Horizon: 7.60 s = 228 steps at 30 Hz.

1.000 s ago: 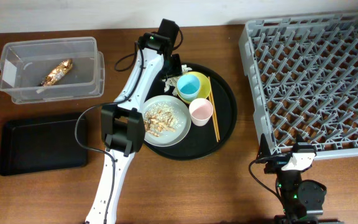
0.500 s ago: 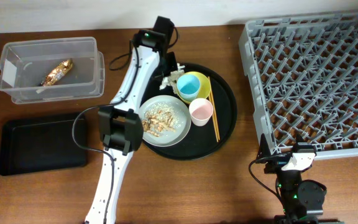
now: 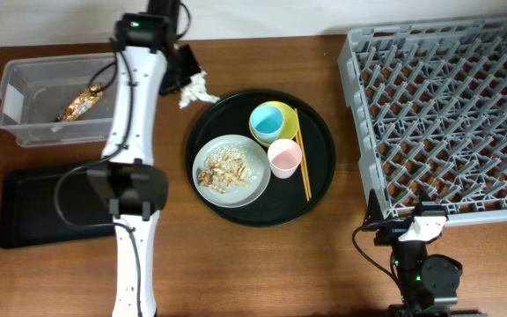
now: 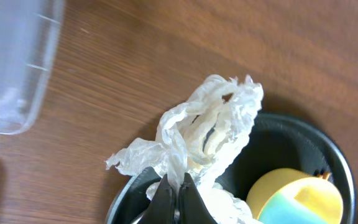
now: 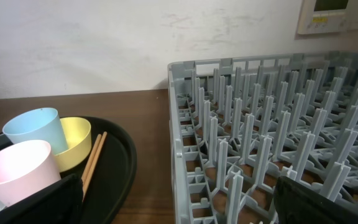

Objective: Sort waste into correct bins and load items into the dishwasher rack

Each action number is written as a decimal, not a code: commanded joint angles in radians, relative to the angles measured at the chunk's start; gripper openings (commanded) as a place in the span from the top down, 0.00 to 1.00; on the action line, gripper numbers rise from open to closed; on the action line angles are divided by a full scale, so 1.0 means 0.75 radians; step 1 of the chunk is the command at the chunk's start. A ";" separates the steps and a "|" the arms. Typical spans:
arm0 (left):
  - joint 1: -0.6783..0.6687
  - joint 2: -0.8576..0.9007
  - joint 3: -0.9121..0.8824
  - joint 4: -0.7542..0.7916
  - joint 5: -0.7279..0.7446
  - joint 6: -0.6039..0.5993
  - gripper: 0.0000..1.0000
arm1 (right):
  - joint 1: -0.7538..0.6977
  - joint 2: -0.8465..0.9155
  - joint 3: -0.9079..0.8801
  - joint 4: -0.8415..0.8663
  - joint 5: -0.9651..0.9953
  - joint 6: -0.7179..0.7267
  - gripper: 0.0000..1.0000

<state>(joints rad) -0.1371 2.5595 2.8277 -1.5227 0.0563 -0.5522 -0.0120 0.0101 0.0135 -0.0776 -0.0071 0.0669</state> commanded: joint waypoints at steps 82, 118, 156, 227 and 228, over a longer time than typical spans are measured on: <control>0.675 -0.703 -0.812 -0.221 0.066 0.126 0.01 | 0.008 -0.003 -0.011 -0.002 0.012 -0.009 0.02; 0.798 -0.703 -0.821 -0.220 0.139 0.126 0.01 | 0.008 -0.002 0.050 0.701 -0.816 1.468 0.02; 0.798 -0.703 -0.821 -0.220 0.139 0.126 0.01 | 0.764 2.166 2.412 -1.639 0.093 0.091 0.02; 0.798 -0.703 -0.821 -0.220 0.139 0.126 0.01 | -0.371 2.782 3.398 -2.129 -0.653 -0.234 0.96; 0.798 -0.703 -0.821 -0.220 0.139 0.126 0.01 | -0.422 2.789 3.398 -2.117 -0.675 -0.233 0.96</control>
<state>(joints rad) 0.4595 2.0682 2.2158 -1.6867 0.1581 -0.4503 -0.2268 2.0853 2.5618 -1.6829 -0.3305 -0.0017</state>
